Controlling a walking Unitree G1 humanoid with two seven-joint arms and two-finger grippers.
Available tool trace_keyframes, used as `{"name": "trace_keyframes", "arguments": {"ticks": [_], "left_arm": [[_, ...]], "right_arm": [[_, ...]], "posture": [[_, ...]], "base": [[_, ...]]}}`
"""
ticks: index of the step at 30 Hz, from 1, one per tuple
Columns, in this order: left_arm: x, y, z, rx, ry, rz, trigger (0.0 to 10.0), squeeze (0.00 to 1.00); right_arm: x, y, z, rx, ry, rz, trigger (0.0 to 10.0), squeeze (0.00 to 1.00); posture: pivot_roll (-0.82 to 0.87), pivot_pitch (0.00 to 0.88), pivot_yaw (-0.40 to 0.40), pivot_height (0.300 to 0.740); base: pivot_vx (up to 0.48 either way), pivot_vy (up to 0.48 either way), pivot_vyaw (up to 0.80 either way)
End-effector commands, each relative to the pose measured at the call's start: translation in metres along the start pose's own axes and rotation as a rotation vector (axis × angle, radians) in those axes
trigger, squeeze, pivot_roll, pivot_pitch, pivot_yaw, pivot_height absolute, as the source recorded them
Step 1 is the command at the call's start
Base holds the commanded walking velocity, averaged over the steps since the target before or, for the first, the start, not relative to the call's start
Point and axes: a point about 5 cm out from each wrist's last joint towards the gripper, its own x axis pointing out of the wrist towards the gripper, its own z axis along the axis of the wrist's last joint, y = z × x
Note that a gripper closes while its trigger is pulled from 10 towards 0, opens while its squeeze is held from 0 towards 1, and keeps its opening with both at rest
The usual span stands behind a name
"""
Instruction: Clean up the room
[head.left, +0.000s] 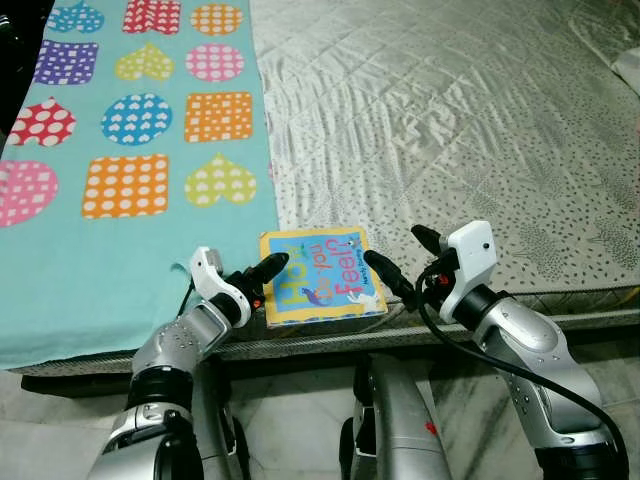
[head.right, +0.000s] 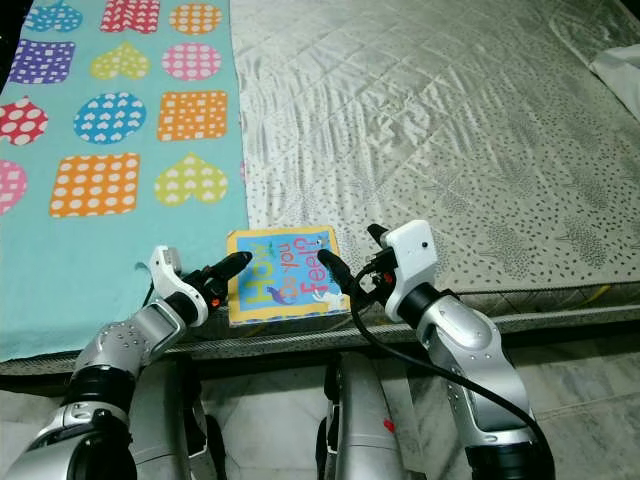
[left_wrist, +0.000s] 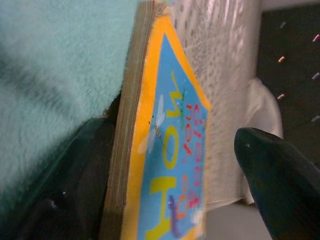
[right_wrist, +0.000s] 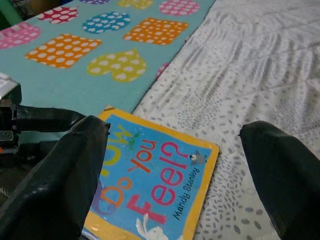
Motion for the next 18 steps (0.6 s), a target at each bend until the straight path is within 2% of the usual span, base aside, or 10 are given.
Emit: {"name": "trace_keyframes", "arguments": {"ticks": [1, 3, 4, 5, 6, 9, 10, 18], "left_arm": [[0.001, 0.002, -0.002, -0.07, 0.031, -0.011, 10.0, 0.0], [0.003, 0.003, -0.006, -0.059, 0.057, 0.002, 10.0, 0.0], [0.003, 0.003, -0.008, -0.053, 0.073, 0.012, 9.5, 0.0], [0.004, 0.004, -0.01, -0.051, 0.084, 0.018, 9.5, 0.0], [0.004, 0.005, -0.011, -0.05, 0.094, 0.027, 7.7, 0.0], [0.005, 0.007, -0.018, -0.023, 0.148, 0.047, 0.9, 0.0], [0.005, 0.008, -0.019, -0.016, 0.166, 0.057, 0.0, 0.0], [0.005, 0.01, -0.026, 0.021, 0.244, 0.062, 0.0, 0.0]], "right_arm": [[-0.003, 0.002, 0.002, -0.012, -0.003, 0.006, 10.0, 0.0], [-0.002, 0.002, 0.003, -0.013, -0.004, 0.007, 10.0, 0.0], [-0.002, 0.002, 0.003, -0.015, -0.005, 0.007, 10.0, 0.0], [-0.002, 0.002, 0.003, -0.016, -0.004, 0.007, 10.0, 0.0], [-0.002, 0.001, 0.003, -0.017, -0.004, 0.006, 10.0, 0.0], [-0.001, 0.001, 0.003, -0.02, -0.006, 0.0, 10.0, 0.0], [0.0, 0.001, 0.003, -0.02, -0.007, 0.0, 10.0, 0.0], [0.003, 0.007, 0.004, -0.021, -0.018, 0.004, 10.0, 0.0]], "posture": [[-0.21, 0.221, -0.072, 0.566], [-0.21, 0.22, -0.07, 0.566], [-0.21, 0.22, -0.07, 0.566], [-0.21, 0.22, -0.07, 0.566], [-0.2, 0.22, -0.069, 0.566], [-0.2, 0.22, -0.067, 0.566], [-0.2, 0.218, -0.064, 0.566], [-0.19, 0.213, -0.054, 0.566]], "base": [[0.0, 0.0, 0.0], [0.0, 0.0, 0.0], [0.0, 0.0, 0.0], [0.0, 0.0, 0.0], [0.0, 0.0, 0.0], [0.0, 0.0, 0.0], [0.0, 0.0, 0.0], [0.0, 0.0, 0.0]]}}
